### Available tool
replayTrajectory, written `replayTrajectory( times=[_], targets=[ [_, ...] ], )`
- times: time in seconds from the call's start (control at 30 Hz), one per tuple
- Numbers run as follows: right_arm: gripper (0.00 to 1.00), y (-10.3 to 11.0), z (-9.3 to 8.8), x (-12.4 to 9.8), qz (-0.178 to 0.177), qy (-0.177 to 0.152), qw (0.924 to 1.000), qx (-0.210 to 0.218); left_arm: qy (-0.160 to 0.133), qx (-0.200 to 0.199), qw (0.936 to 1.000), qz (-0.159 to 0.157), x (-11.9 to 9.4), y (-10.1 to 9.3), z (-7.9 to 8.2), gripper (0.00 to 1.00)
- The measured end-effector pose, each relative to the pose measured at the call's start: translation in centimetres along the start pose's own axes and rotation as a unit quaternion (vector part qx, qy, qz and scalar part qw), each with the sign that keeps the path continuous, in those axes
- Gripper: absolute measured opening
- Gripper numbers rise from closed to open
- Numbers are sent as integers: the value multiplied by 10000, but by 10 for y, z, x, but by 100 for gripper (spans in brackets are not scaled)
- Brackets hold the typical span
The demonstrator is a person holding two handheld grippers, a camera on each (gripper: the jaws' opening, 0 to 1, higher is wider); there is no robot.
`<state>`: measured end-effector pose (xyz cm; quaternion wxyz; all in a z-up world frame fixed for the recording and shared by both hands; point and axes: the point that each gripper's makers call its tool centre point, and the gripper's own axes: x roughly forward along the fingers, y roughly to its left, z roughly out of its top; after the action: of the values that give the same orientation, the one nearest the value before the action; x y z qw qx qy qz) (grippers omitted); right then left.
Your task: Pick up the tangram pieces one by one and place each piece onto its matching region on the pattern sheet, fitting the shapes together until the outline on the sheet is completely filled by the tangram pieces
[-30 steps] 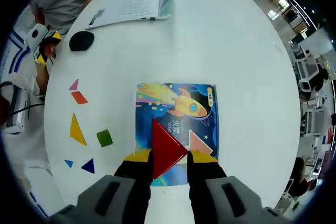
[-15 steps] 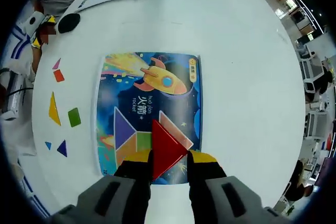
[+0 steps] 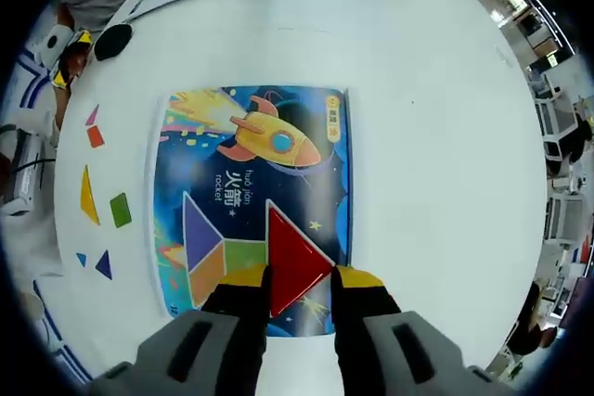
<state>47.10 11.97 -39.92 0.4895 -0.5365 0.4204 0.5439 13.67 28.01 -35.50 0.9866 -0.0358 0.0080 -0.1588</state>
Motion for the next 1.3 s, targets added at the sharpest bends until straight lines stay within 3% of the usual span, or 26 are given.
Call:
replayTrajectory(
  times=[0.23,0.53,0.73,1.0,1.13,1.3],
  targets=[
    [29,-1,1,3,70,-18,10000,-53,30,32,10000,9,1,0,-1,38],
    [38,-4,1,0,-178,-95,9998,-81,19,26,10000,16,2,3,0,38],
    [36,24,-9,-14,-179,-147,9997,9,-2,2,10000,-17,2,2,2,38],
    [36,68,-13,-40,-215,-96,9993,-296,-38,-25,10000,-65,3,-2,6,38],
    [32,102,-12,-42,-182,48,9980,-600,-40,-31,9999,-103,5,-4,5,38],
    [32,150,-5,-33,172,137,9949,-983,-34,-68,9999,-140,6,-4,5,38]
  ],
)
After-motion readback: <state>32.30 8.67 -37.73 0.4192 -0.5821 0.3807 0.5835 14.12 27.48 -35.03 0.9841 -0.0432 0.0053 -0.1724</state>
